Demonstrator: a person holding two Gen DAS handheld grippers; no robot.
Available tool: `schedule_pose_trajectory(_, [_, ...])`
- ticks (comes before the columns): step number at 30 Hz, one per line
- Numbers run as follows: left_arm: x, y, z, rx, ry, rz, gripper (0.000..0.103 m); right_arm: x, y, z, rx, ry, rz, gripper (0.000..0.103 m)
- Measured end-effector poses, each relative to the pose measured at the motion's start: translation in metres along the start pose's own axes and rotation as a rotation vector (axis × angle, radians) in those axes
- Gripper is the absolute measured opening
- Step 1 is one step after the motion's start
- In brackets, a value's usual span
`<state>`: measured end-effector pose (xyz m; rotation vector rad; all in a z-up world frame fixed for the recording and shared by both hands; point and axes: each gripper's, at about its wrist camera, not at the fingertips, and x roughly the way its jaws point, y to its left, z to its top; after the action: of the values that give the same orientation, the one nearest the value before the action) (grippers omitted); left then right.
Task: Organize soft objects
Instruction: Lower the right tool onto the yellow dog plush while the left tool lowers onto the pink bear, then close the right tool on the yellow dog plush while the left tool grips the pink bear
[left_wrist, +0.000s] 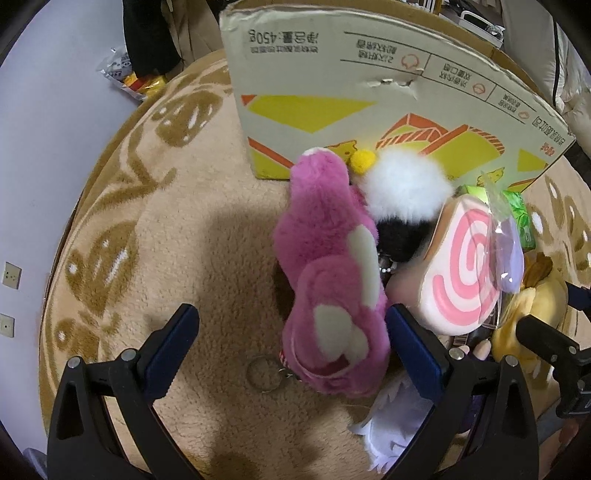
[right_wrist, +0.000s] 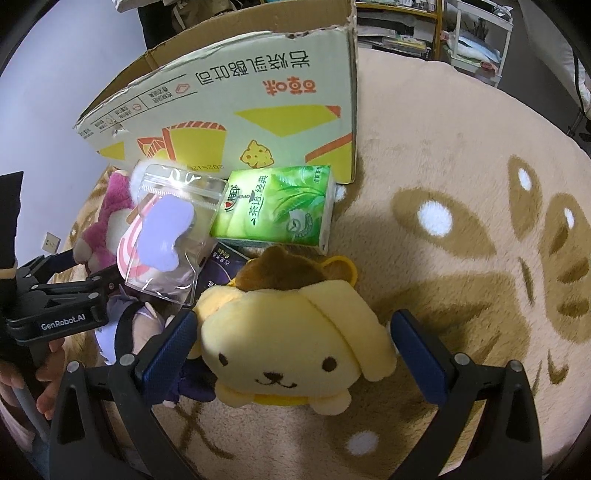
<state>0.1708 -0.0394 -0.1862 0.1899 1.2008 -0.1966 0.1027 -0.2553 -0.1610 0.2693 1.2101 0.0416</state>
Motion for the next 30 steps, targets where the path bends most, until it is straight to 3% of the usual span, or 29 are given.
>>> schedule_pose_trajectory(10, [0.010,0.003,0.004,-0.012,0.019,-0.070,0.076,0.003,0.009,-0.007,-0.021,0.013,0.003,0.101])
schedule_pose_trajectory(12, [0.009,0.001,0.003,-0.003,0.018,-0.092,0.062,0.003,0.011,-0.008,-0.019,0.015,0.004,0.100])
schedule_pose_trajectory(15, [0.009,-0.002,0.003,0.011,0.017,-0.119,0.050,0.002,0.014,-0.009,-0.022,0.017,0.010,0.096])
schedule_pose_trajectory(30, [-0.015,-0.024,-0.016,0.054,-0.051,-0.080,0.043,-0.017,0.019,-0.010,-0.043,-0.040,-0.022,0.084])
